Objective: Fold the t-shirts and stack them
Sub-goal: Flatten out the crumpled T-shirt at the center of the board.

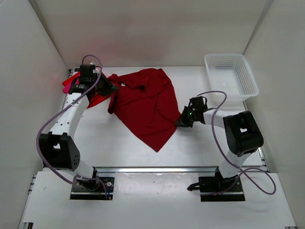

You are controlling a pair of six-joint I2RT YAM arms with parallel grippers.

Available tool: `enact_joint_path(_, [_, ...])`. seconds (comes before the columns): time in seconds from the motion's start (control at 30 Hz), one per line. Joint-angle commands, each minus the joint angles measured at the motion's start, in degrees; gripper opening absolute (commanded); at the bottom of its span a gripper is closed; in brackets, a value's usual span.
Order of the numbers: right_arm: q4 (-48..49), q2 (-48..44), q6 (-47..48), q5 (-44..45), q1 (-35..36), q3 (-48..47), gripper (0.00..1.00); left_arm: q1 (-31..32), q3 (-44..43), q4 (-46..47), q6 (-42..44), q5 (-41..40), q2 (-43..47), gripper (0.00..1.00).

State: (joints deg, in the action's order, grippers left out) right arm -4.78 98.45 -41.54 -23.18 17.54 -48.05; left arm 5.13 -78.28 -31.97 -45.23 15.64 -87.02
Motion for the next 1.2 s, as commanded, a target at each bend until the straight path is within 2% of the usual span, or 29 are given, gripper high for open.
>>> enact_joint_path(0.0, [-2.05, -0.19, 4.52, 1.90, -7.31, -9.22, 0.00, 1.20, 1.72, 0.06, 1.20, -1.48, 4.84, 0.00])
enact_joint_path(0.07, [-6.29, 0.07, 7.33, 3.14, -10.84, -14.31, 0.01, 2.51, 3.04, -0.64, 1.29, -1.49, 6.24, 0.00])
enact_joint_path(0.1, [-10.13, 1.46, 9.52, 2.97, -12.86, -18.70, 0.12, 3.22, 4.09, -0.29, 1.46, -1.66, 6.86, 0.00])
enact_joint_path(0.13, [-15.04, 2.43, 10.59, 1.57, -13.75, -20.92, 0.31, 3.66, 5.32, -0.38, 1.46, -1.75, 7.13, 0.00])
enact_joint_path(0.2, [-22.42, 3.59, 15.23, 2.52, -14.56, -26.64, 0.50, 4.89, 6.91, -1.34, 1.46, -2.01, 7.92, 0.00])
enact_joint_path(0.27, [-24.40, -0.16, 17.01, 4.54, -13.59, -23.96, 0.55, 6.12, 9.19, -1.60, 1.90, -1.93, 9.58, 0.00])
enact_joint_path(0.33, [-24.14, -5.88, 16.76, 5.95, -11.84, -17.54, 0.53, 6.48, 9.90, -3.36, 1.99, -3.16, 10.91, 0.00])
enact_joint_path(0.4, [-23.18, -13.87, 14.74, 3.86, -10.95, -6.15, 0.40, 8.31, 9.47, -5.03, 3.13, -4.73, 12.75, 0.00])
enact_joint_path(0.5, [-21.43, -23.03, 10.35, 3.05, -7.36, 5.82, 0.33, 10.69, 9.37, -7.67, 4.97, -6.85, 13.90, 0.00])
enact_joint_path(0.6, [-18.97, -29.52, 4.46, 2.53, -3.31, 13.57, 0.33, 11.83, 10.42, -7.41, 4.89, -6.58, 14.16, 0.00])
enact_joint_path(0.67, [-16.16, -32.61, -0.19, 1.57, -2.16, 18.32, 0.39, 12.63, 11.91, -6.71, 4.45, -5.54, 13.72, 0.00])
enact_joint_path(0.77, [-8.70, -33.67, -5.73, -0.90, -1.64, 23.34, 0.42, 13.50, 13.59, -5.83, 4.10, -4.57, 14.07, 0.00])
enact_joint_path(0.93, [-2.27, -30.87, -11.18, 2.78, 0.65, 26.69, 0.41, 13.86, 14.47, -6.00, 4.28, -5.09, 14.86, 0.00])
enact_joint_path(1.17, [0.38, -25.86, -15.41, 9.11, -0.75, 26.43, 0.30, 13.77, 14.04, -5.91, 4.19, -4.65, 14.87, 0.00])
